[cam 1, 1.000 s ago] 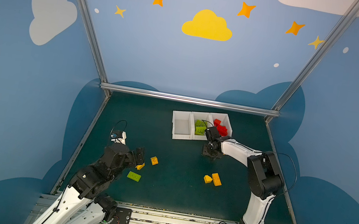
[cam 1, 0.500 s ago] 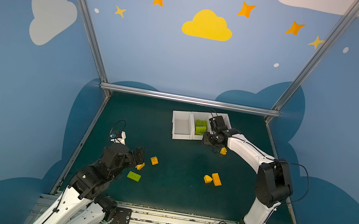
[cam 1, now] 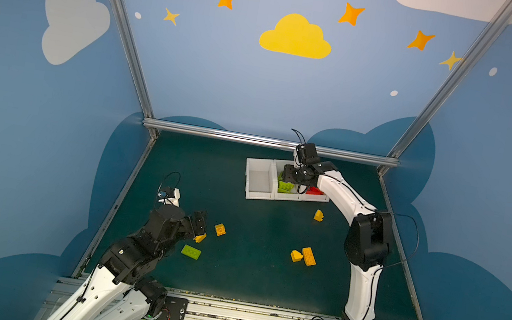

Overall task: Sort the legos into containers by color
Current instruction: Place the lego in the container, then pick up the lego from the bottom-left of the table.

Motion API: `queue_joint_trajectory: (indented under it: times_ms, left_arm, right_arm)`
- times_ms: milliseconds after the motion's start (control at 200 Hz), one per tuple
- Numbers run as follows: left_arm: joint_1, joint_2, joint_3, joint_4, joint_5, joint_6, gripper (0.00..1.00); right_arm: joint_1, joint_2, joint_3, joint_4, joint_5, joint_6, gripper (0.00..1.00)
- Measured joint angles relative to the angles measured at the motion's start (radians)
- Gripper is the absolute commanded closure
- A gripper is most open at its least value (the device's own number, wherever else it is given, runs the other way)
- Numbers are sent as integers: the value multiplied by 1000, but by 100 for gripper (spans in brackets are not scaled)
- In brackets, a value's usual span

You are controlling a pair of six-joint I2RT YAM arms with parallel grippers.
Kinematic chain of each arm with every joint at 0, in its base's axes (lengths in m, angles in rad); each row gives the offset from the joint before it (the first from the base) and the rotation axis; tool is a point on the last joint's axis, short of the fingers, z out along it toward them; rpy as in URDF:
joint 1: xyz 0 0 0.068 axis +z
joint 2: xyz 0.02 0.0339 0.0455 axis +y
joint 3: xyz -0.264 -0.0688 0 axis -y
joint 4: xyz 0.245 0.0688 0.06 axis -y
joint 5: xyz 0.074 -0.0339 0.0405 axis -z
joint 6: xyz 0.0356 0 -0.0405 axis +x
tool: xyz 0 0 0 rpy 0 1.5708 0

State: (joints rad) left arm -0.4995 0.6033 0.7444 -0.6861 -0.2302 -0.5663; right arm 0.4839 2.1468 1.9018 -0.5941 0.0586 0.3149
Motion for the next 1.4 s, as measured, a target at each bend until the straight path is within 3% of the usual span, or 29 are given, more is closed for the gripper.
queue_joint_trajectory:
  times_ms: [245, 576, 781, 1036, 1397]
  left_arm:
    - [0, 11, 0, 0, 0, 0, 0]
    - [2, 51, 2, -3, -7, 5, 0]
    - [3, 129, 3, -27, -47, -13, 0]
    - [19, 275, 2, -134, -110, -160, 0]
    - [33, 290, -146, -151, -12, -314, 9]
  right_arm:
    - [-14, 109, 134, -31, 0, -17, 35]
    - [-16, 114, 187, -42, 1, -37, 20]
    - [-16, 109, 185, -50, 3, -63, 18]
    - [-13, -169, -131, 23, 0, -61, 19]
    - [-11, -634, -637, 249, -26, 29, 19]
